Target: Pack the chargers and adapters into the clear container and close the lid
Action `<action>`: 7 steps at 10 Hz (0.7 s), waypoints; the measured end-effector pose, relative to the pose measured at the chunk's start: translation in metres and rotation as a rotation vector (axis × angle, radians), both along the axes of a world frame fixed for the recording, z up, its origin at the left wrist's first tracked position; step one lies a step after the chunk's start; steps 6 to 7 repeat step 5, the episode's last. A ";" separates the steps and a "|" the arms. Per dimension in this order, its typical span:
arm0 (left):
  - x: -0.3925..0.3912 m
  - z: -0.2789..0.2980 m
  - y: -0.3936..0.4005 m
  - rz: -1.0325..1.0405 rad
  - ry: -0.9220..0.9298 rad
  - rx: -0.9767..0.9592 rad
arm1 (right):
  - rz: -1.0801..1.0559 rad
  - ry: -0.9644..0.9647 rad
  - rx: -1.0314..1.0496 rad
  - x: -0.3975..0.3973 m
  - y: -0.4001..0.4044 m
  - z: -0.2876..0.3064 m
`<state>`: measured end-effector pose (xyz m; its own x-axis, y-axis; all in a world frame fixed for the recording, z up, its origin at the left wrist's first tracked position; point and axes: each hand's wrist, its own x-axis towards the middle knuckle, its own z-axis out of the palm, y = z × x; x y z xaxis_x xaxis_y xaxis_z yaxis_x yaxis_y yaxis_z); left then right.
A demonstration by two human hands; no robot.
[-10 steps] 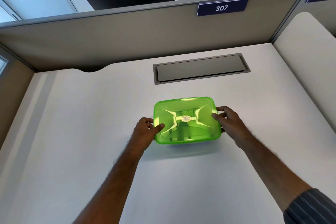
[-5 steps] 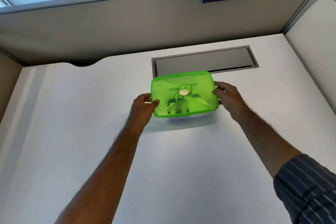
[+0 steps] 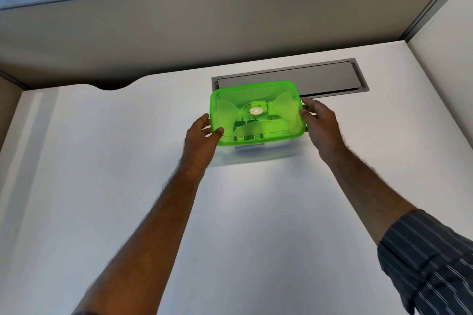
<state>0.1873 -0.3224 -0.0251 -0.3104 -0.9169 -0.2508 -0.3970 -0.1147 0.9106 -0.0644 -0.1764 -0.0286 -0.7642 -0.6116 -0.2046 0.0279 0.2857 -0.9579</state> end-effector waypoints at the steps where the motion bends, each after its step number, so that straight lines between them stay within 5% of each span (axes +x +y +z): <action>1: 0.003 -0.003 0.004 -0.014 0.031 -0.003 | 0.001 -0.033 -0.035 0.003 0.002 -0.001; 7: 0.021 0.009 0.042 -0.104 0.103 0.066 | 0.015 -0.037 -0.014 0.026 0.021 0.005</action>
